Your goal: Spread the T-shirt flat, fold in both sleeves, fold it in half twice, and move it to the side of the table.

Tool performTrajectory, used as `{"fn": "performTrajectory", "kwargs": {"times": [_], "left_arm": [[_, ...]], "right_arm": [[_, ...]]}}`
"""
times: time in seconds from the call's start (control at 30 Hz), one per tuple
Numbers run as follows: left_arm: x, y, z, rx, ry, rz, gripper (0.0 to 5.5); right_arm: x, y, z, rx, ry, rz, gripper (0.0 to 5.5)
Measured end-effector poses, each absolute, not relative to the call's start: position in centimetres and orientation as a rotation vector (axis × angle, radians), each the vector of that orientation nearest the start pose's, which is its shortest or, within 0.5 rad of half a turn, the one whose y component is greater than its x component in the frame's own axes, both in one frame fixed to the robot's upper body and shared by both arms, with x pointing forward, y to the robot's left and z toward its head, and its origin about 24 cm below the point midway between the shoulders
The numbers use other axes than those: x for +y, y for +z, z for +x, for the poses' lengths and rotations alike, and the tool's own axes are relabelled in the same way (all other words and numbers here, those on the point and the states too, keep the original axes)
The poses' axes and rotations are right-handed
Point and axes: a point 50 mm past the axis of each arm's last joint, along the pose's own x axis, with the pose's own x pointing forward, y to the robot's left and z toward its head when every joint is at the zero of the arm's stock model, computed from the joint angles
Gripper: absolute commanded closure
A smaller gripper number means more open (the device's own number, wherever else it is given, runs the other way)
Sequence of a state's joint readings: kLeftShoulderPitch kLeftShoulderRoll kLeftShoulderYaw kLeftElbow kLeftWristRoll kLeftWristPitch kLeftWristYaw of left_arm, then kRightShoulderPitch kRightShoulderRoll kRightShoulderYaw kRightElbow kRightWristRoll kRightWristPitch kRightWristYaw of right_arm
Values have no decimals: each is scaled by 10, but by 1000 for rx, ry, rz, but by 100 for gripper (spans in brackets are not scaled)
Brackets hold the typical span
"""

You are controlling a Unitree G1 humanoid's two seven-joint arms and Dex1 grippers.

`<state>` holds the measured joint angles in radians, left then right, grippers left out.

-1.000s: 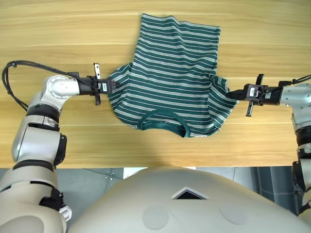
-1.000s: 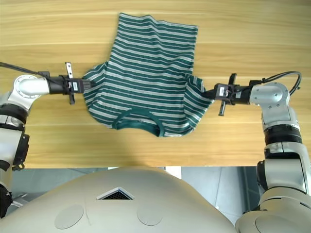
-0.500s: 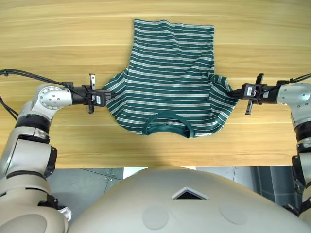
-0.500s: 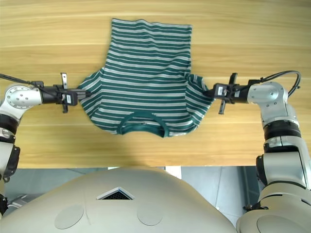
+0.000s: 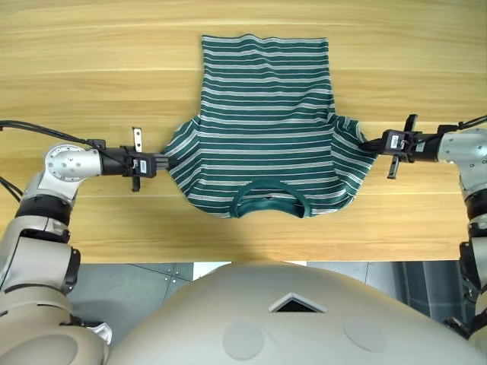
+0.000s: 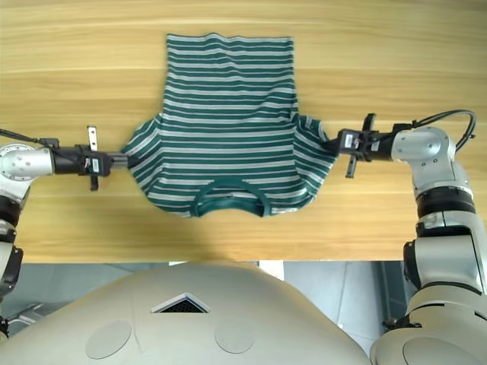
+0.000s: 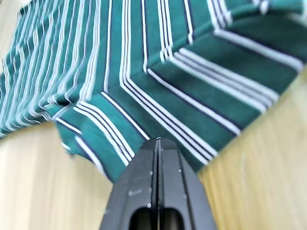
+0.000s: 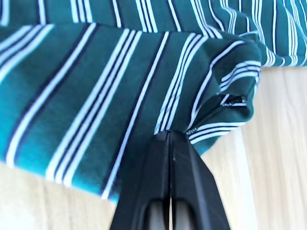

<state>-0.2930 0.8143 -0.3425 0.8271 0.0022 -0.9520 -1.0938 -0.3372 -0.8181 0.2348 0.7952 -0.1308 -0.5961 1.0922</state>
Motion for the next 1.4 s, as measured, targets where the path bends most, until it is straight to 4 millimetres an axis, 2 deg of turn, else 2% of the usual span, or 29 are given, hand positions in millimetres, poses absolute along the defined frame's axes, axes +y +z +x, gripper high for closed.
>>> {"fn": "performTrajectory", "kwargs": {"times": [0.27, 0.37, 0.43, 0.53, 0.63, 0.73, 0.8, 0.87, 1.0, 1.4], "left_arm": [[271, 34, 240, 224, -1315, 935, 548], [273, 36, 243, 235, -1296, 950, 506], [276, 38, 242, 250, -1309, 949, 481], [281, 49, 239, 220, -1312, 958, 433], [286, 60, 235, 191, -1295, 979, 384], [291, 56, 228, 218, -1262, 1015, 330], [295, 42, 216, 282, -1262, 1043, 302], [293, 34, 208, 294, -1265, 1053, 302], [284, 30, 203, 240, -1266, 1093, 302], [281, 24, 203, 226, -1260, 1127, 496]], "right_arm": [[-274, 47, 242, 368, 1270, -823, 550], [-267, 55, 237, 315, 1296, -769, 550], [-265, 67, 238, 247, 1281, -731, 550], [-266, 80, 239, 193, 1250, -713, 550], [-269, 81, 237, 191, 1221, -710, 550], [-270, 81, 237, 198, 1207, -703, 550], [-271, 81, 237, 193, 1201, -702, 550], [-270, 81, 237, 192, 1200, -701, 550], [-270, 82, 237, 187, 1196, -700, 550], [-267, 78, 232, 187, 1211, -686, 550]]}}
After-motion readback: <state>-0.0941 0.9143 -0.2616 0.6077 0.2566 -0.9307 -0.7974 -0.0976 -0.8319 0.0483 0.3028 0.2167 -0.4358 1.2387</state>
